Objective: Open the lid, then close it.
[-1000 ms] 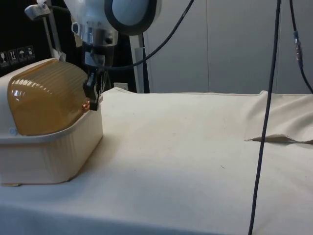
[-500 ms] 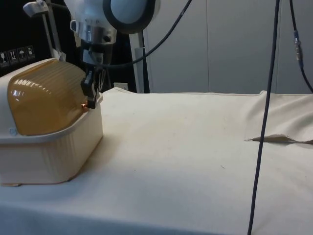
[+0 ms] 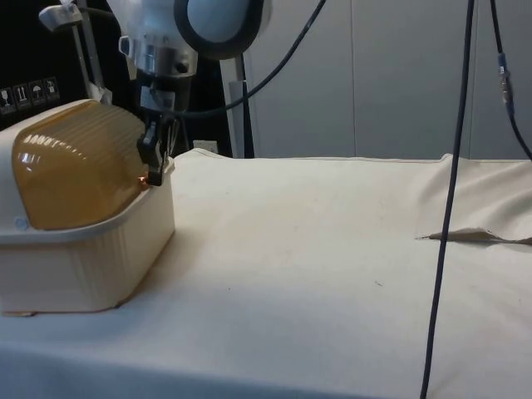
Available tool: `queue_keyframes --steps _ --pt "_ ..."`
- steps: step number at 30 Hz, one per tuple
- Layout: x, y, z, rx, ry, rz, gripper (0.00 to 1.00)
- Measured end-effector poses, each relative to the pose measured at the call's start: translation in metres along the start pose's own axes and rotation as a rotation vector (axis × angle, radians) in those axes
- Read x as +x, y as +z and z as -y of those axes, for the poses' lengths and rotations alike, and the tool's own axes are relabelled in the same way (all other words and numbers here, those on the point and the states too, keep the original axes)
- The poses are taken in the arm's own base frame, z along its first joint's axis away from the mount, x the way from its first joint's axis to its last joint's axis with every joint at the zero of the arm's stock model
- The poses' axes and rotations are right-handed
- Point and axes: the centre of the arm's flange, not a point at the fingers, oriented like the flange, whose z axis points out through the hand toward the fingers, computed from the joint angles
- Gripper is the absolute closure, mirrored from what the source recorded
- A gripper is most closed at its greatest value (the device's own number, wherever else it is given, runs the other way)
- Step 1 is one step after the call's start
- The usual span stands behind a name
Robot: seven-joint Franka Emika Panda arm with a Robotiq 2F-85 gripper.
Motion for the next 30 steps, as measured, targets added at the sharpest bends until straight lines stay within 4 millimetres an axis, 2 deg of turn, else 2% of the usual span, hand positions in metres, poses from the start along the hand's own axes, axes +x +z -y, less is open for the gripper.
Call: queue_keyframes --steps 11,17,30 --pt "0.006 -0.014 -0.001 -0.001 0.001 -0.025 1.00" --pt "0.010 -0.029 -0.002 0.000 0.003 -0.048 1.00" --pt "0.018 -0.049 -0.003 0.000 0.005 -0.082 1.00"
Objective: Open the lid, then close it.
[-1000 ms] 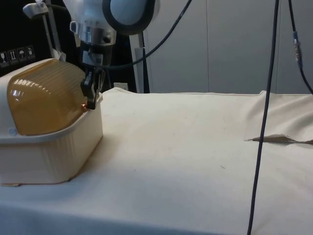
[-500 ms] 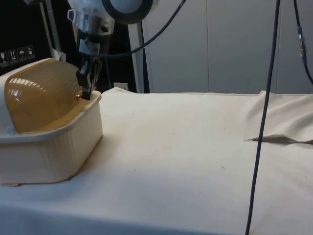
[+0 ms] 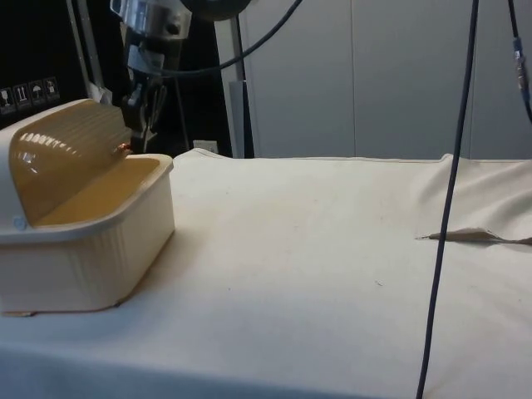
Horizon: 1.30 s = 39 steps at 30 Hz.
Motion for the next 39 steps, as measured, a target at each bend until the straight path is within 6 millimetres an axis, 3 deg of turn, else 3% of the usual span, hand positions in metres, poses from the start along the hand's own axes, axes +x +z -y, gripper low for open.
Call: queue_keyframes --steps 39 --pt "0.051 -0.045 -0.008 -0.013 0.008 -0.140 1.00"
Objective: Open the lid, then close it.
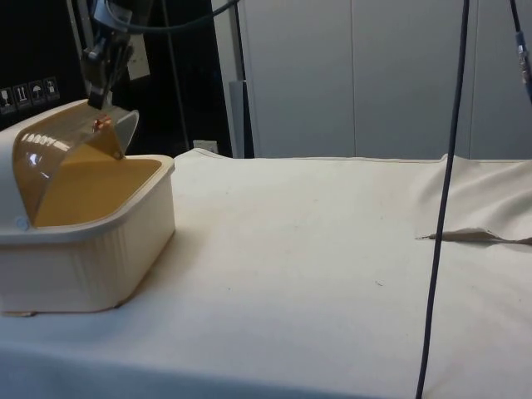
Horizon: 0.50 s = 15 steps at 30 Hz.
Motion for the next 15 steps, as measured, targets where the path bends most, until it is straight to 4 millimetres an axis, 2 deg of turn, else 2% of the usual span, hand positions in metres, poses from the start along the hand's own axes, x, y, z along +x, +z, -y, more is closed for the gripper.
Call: queue_keyframes --steps 9,15 --pt "0.009 -0.009 -0.003 -0.003 0.004 -0.028 1.00" --pt "0.002 -0.017 -0.004 -0.002 0.004 -0.024 1.00"
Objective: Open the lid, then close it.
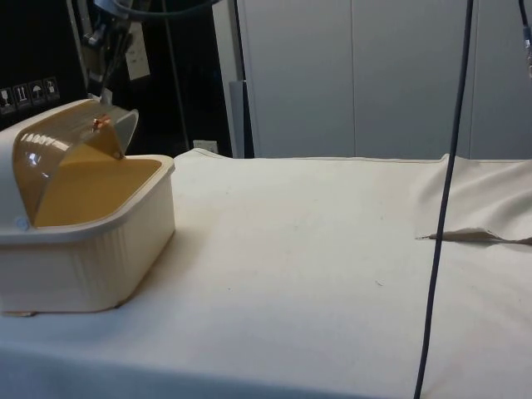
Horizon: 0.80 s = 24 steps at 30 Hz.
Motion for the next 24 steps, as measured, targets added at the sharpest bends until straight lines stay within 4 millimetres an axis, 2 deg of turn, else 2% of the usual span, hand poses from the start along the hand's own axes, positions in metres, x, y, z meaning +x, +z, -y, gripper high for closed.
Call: queue_keyframes --steps 12,24 --pt "-0.015 0.002 0.015 0.018 -0.025 0.026 1.00" --pt "-0.037 0.021 0.029 0.033 -0.048 0.081 1.00"
